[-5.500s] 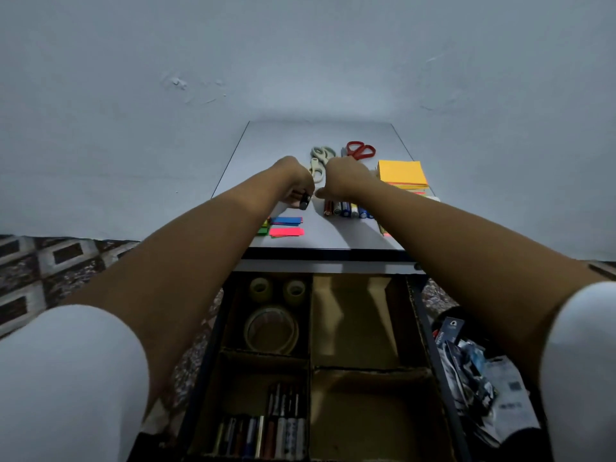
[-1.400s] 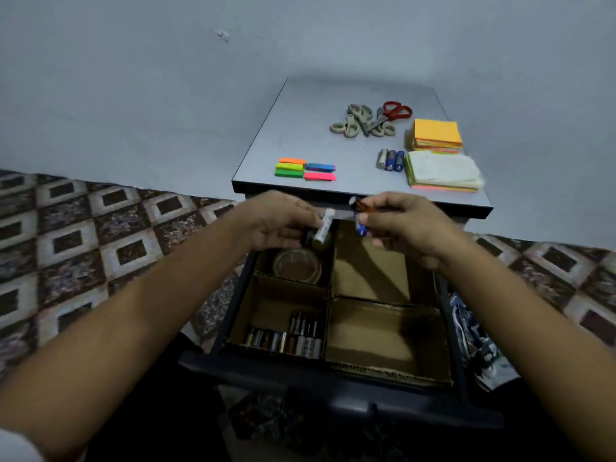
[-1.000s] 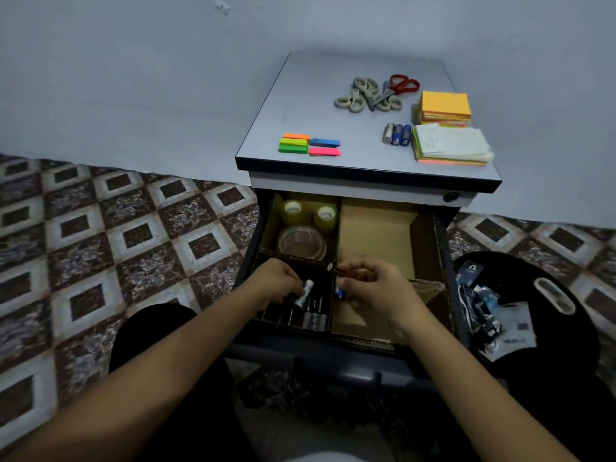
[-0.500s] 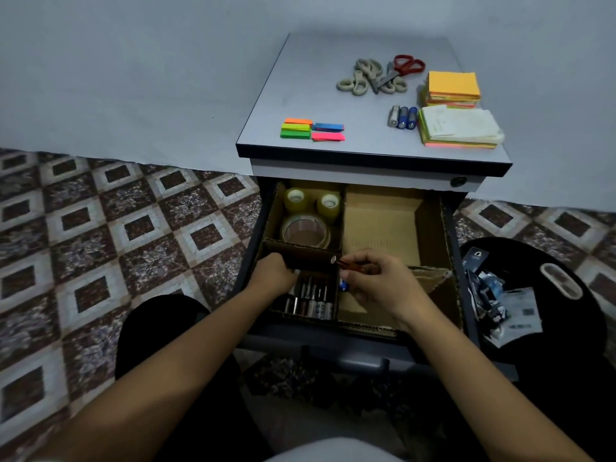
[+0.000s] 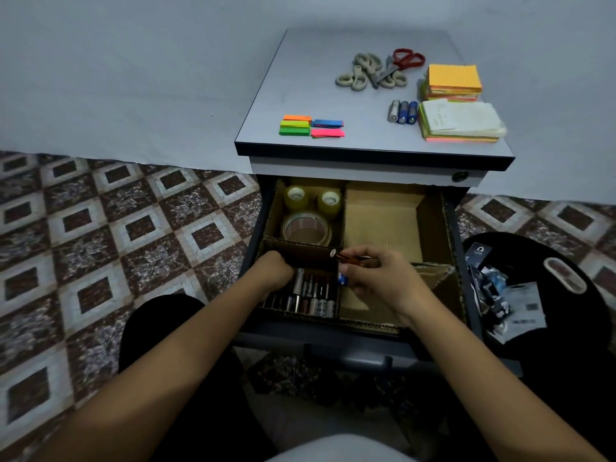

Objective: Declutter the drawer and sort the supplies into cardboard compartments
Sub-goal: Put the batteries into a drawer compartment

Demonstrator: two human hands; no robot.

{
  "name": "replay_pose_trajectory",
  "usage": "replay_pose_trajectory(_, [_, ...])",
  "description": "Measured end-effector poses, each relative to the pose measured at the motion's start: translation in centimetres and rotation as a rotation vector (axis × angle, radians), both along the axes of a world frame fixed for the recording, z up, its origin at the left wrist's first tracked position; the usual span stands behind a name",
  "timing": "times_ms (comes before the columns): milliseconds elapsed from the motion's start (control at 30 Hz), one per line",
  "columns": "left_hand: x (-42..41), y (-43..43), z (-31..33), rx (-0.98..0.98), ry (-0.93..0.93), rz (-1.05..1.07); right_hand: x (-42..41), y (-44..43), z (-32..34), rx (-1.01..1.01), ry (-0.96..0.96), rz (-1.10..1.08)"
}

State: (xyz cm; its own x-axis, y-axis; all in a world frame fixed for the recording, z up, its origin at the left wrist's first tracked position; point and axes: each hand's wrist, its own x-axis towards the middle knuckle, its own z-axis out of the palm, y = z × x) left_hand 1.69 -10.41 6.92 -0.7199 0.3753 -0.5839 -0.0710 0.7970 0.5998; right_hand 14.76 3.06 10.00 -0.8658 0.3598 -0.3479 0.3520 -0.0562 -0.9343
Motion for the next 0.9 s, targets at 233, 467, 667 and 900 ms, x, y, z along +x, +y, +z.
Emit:
replay_pose_trajectory(233, [-0.1, -3.3, 1.8, 0.264, 0.094, 0.117, -2.4, -2.0, -0.1, 0.018, 0.016, 0.154])
replay_pose_trajectory(467, [-2.2, -5.7, 1.1, 0.203, 0.513, 0.042, -6.6, -4.6, -2.8, 0.344, -0.114, 0.310])
replay_pose_trajectory(667, [-3.0, -4.0, -0.9, 0.303, 0.391, 0.160, -8.4, -5.5, -4.9, 0.481, -0.192, 0.321])
replay_pose_trajectory(900, [-2.9, -2.8, -1.4, 0.388, 0.303, 0.194, -8.4, -5.6, -5.7, 0.453, -0.190, 0.175])
